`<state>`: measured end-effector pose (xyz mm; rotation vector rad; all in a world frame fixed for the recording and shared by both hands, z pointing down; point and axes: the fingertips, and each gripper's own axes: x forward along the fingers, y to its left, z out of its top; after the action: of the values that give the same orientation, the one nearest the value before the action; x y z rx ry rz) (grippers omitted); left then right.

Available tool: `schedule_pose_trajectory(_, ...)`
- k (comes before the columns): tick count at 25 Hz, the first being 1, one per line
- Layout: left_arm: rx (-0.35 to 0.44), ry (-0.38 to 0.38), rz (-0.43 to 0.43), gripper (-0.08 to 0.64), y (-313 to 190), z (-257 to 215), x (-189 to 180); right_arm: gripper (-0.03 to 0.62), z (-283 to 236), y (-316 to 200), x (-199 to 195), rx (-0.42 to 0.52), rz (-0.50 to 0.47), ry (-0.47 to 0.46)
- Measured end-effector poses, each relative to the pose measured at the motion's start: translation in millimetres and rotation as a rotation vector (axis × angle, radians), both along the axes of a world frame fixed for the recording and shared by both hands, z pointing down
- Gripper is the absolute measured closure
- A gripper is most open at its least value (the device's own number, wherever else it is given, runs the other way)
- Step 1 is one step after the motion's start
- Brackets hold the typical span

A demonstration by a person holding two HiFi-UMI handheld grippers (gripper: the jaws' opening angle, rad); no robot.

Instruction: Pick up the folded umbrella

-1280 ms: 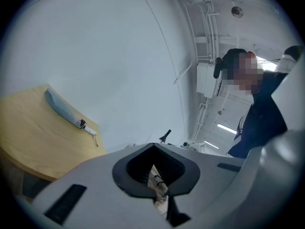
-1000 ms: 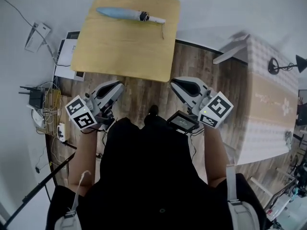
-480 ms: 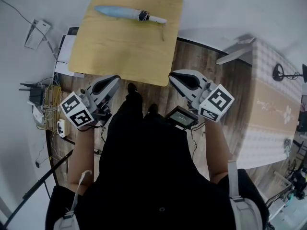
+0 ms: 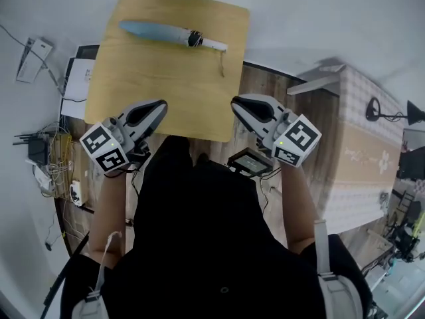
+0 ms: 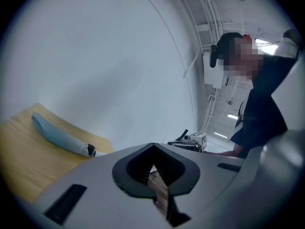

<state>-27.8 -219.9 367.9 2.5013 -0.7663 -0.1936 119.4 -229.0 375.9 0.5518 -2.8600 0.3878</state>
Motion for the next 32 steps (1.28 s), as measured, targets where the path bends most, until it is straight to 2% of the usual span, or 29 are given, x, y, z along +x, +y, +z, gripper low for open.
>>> schedule_pose_trajectory(7, -0.013, 0.049, 0.045, 0.551, -57.0, 6.9, -31.0, 0.568, -2.9, -52.1, -36.4, -0.02, 0.028, 0.063)
schedule_pose_trajectory(13, -0.032, 0.095, 0.051, 0.551, -92.7, 18.8, -67.8, 0.562, -0.3, -88.8, -61.9, -0.037, 0.077, 0.099)
schedule_pose_trajectory(20, -0.065, 0.198, 0.015, 0.551, -116.5, 36.1, -85.2, 0.462, 12.1, -119.7, -87.7, -0.054, 0.07, 0.162)
schedule_pose_trajectory(32, -0.146, 0.208, -0.006, 0.551, -139.6, 77.5, -73.1, 0.36, 37.2, -185.7, -98.9, -0.048, 0.009, 0.234)
